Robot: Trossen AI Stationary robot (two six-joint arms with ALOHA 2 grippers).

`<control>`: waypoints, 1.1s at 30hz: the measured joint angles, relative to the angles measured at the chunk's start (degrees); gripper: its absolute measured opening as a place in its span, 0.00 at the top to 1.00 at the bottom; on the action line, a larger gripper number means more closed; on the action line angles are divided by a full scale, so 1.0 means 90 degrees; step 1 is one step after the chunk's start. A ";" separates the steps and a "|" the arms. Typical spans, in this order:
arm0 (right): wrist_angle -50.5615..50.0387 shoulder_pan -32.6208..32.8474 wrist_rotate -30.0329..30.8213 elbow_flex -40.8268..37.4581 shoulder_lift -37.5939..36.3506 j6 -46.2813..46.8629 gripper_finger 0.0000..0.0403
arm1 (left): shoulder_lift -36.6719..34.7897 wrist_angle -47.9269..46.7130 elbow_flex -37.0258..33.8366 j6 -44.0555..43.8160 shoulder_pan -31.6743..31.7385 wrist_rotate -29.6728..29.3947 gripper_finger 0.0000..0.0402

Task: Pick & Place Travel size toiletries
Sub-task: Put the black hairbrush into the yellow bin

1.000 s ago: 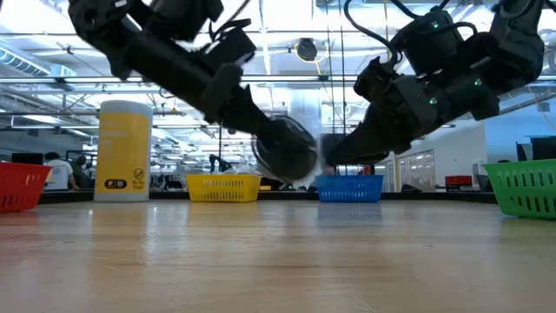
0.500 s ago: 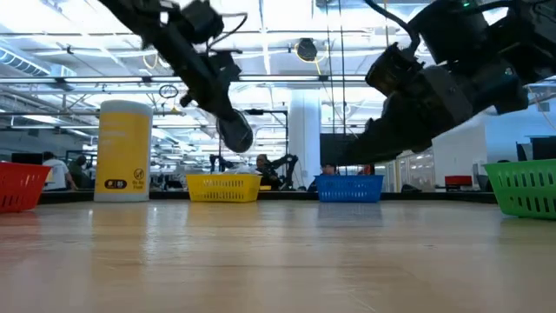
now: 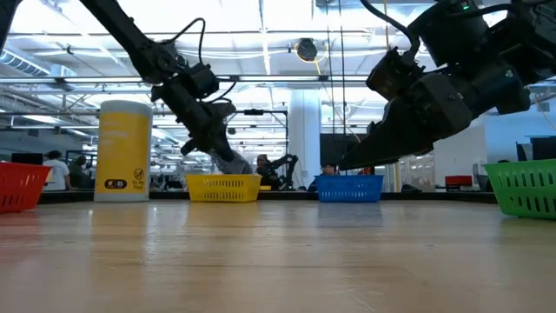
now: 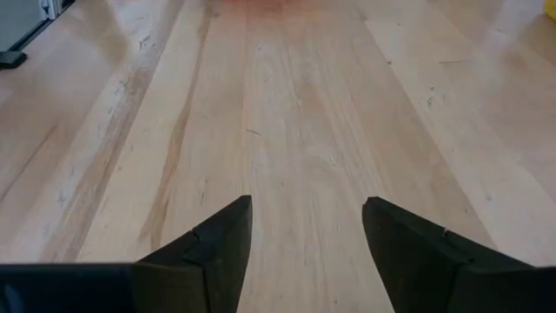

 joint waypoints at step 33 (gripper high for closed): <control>-0.0005 -0.0002 0.0002 0.0000 0.0000 -0.0078 0.47 | 0.0338 0.0456 0.0049 0.0261 -0.0827 -0.2702 0.92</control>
